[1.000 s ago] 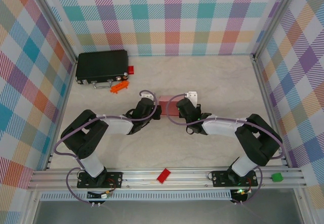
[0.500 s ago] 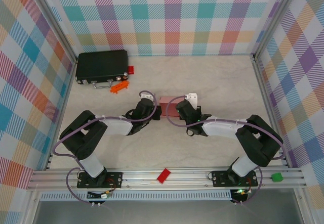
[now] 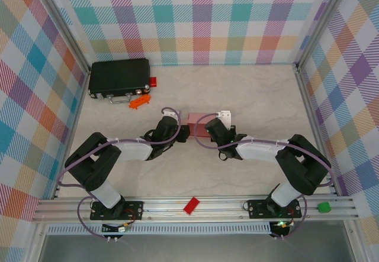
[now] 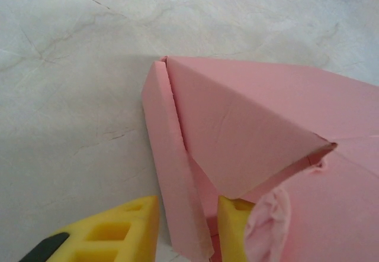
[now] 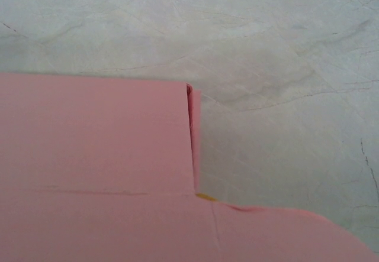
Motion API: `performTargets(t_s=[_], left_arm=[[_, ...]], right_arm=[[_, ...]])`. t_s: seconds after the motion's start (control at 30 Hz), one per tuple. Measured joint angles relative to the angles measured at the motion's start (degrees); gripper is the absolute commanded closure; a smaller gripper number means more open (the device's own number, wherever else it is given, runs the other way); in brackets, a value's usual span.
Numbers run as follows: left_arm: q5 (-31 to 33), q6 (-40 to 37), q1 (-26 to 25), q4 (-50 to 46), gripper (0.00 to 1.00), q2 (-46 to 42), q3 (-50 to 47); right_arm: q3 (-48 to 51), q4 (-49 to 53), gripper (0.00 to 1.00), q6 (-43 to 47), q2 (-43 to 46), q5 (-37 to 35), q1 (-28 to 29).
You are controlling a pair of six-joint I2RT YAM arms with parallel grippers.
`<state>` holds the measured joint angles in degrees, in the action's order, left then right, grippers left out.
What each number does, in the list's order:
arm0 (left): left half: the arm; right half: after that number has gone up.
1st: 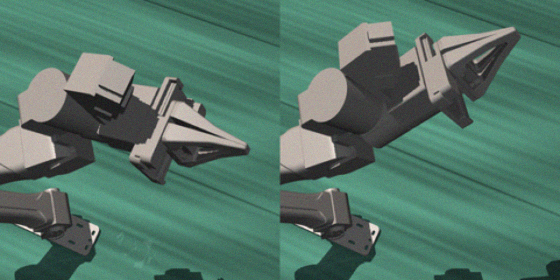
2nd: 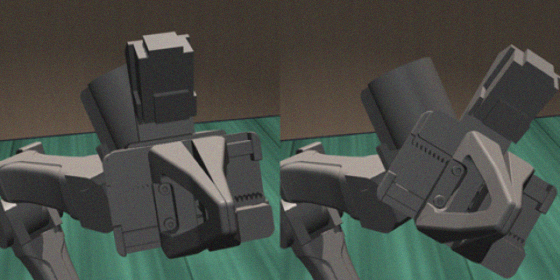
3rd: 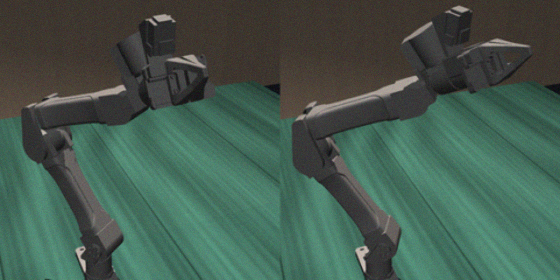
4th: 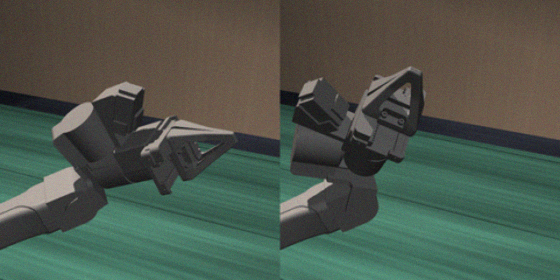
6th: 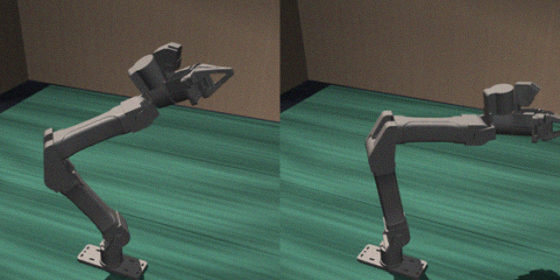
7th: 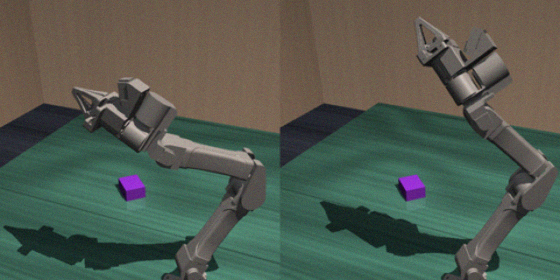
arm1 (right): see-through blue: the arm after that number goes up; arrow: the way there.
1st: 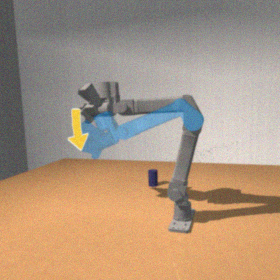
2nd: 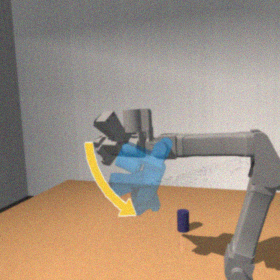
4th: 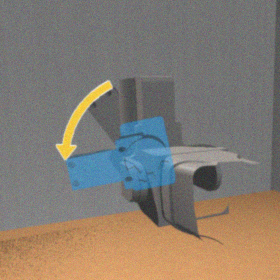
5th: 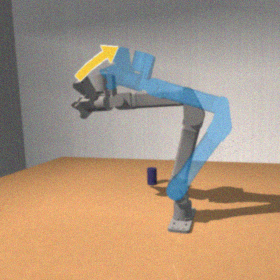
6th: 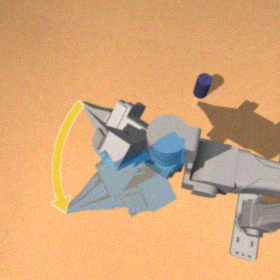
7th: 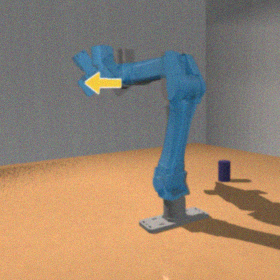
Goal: Fold the paper box
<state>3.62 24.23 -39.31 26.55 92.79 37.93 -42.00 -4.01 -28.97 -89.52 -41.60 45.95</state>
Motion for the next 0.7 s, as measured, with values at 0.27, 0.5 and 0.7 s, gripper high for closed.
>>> performTargets(t_s=[0.27,0.5,0.7], left_arm=[[-1.5,-1.0,0.0,0.7,0.56,-2.7,-3.0],[-3.9,-1.3,0.0,2.6,0.49,-4.8,-7.1],[-5.3,-1.5,0.0,2.8,0.47,-8.5,-10.1]], right_arm=[[0.0,1.3,0.93,-0.9,0.0,0.0,0.3],[0.0,2.4,0.93,-2.0,0.0,0.0,0.7],[-0.1,3.3,0.91,-2.4,0.0,-0.4,1.1]])
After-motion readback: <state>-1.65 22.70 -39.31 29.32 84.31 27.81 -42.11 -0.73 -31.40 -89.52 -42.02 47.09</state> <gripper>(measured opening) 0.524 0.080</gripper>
